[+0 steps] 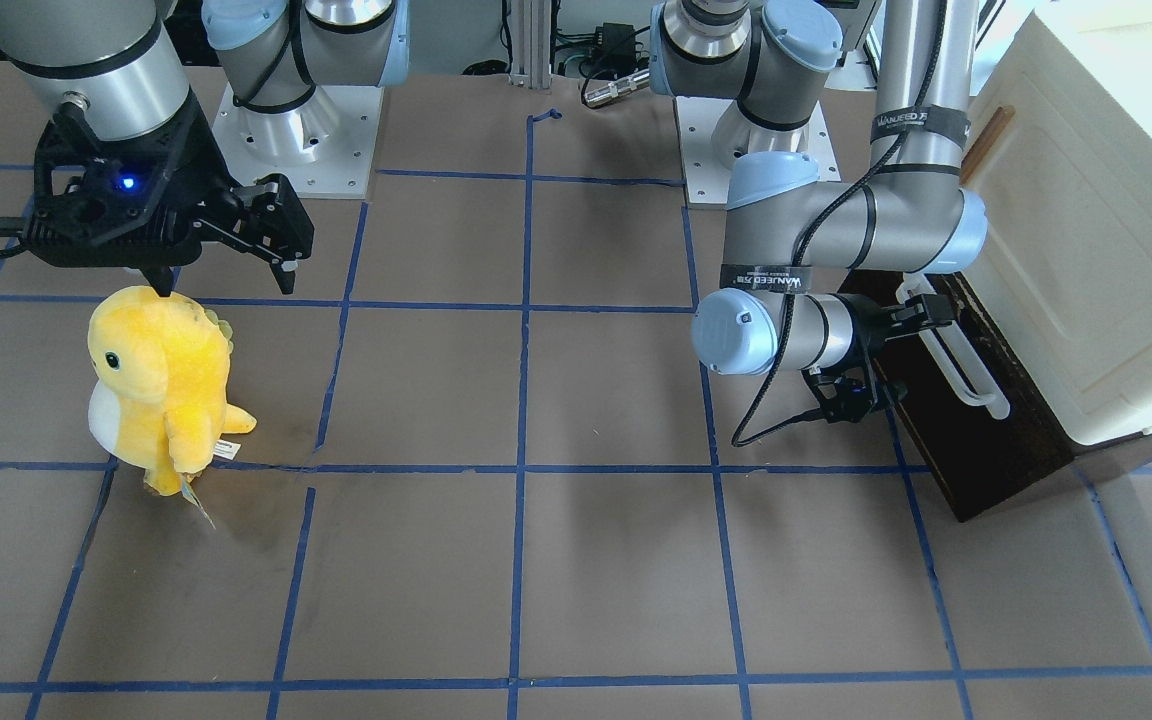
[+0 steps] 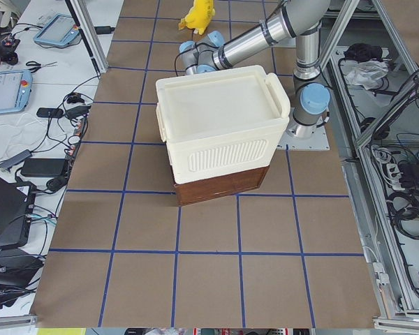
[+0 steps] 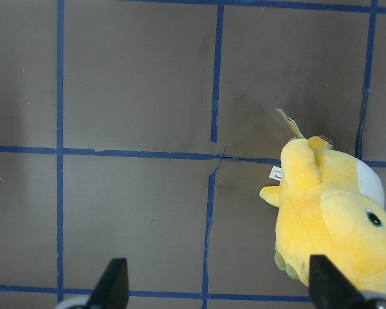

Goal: Pull drawer sideways
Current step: 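Close the left gripper around the white drawer handle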

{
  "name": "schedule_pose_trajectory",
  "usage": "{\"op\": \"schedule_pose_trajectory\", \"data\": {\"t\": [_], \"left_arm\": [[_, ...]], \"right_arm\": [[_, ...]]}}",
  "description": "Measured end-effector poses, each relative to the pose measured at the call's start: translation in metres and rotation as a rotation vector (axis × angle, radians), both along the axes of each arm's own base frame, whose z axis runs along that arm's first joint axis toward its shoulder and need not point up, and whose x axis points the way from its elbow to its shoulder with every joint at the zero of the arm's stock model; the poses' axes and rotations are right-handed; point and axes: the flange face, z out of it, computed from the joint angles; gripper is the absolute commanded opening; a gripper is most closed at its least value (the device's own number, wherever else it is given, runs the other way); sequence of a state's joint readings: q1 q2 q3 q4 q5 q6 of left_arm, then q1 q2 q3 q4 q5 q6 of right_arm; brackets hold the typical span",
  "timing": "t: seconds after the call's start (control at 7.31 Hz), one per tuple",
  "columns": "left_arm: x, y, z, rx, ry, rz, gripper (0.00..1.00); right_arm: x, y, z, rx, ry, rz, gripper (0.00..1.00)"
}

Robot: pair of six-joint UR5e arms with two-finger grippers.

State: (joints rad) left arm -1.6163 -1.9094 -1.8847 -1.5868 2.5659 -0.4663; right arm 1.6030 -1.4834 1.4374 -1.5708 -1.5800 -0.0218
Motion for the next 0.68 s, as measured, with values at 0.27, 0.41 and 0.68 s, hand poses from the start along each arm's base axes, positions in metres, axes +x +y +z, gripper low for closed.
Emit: {"op": "schedule_pose_trajectory", "data": {"t": [0.27,0.41,0.68], "left_arm": [[0.0022,-0.0017,0.0002,-0.002,-0.028,-0.018,0.64],[0.003,-0.0017,-0.0018,0.001,-0.042,-0.027,0.54],[0.0036,-0.0015,-0.0053,0.01,-0.052,-0.034,0.54]], "right_arm": [[0.0,0.0,0.0,0.0,0.0,0.0,1.0],[0.0,0.0,0.0,0.0,0.0,0.0,1.0],[0.0,0.0,0.0,0.0,0.0,0.0,1.0]]}}
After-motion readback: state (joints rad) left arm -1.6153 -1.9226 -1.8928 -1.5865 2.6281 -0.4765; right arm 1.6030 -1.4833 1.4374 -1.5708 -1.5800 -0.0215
